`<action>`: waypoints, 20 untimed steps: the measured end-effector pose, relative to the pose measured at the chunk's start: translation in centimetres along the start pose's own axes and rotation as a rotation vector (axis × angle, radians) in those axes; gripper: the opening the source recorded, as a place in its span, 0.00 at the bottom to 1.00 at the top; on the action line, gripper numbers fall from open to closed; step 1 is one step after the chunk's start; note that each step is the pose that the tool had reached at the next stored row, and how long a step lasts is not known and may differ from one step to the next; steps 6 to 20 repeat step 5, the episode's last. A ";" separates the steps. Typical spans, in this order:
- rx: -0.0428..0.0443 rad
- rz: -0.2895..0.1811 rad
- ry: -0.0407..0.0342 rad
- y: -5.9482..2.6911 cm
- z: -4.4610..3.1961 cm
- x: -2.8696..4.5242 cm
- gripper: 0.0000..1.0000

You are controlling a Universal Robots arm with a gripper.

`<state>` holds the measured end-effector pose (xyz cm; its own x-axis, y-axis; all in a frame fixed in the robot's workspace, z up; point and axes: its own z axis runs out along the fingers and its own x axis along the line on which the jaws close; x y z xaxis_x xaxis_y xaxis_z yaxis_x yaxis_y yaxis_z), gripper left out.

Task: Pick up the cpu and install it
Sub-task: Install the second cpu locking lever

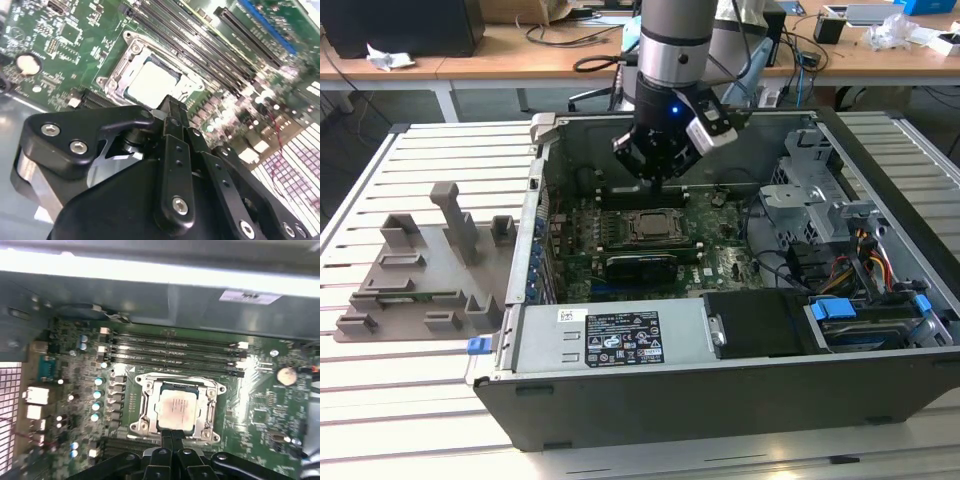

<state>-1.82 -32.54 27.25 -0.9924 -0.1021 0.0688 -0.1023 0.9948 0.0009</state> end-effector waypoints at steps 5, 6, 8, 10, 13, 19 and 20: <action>-0.0008 0.000 -0.0001 0.00 -0.29 0.02 0.11; -0.0008 0.000 -0.0001 0.00 -0.29 0.02 0.11; -0.0008 0.000 -0.0001 0.00 -0.29 0.02 0.11; -0.0008 0.000 -0.0001 0.00 -0.29 0.02 0.11; -0.0008 0.000 -0.0001 0.00 -0.29 0.02 0.11; -0.0008 0.000 -0.0001 0.00 -0.29 0.02 0.11; -0.0008 0.000 -0.0001 0.00 -0.29 0.02 0.11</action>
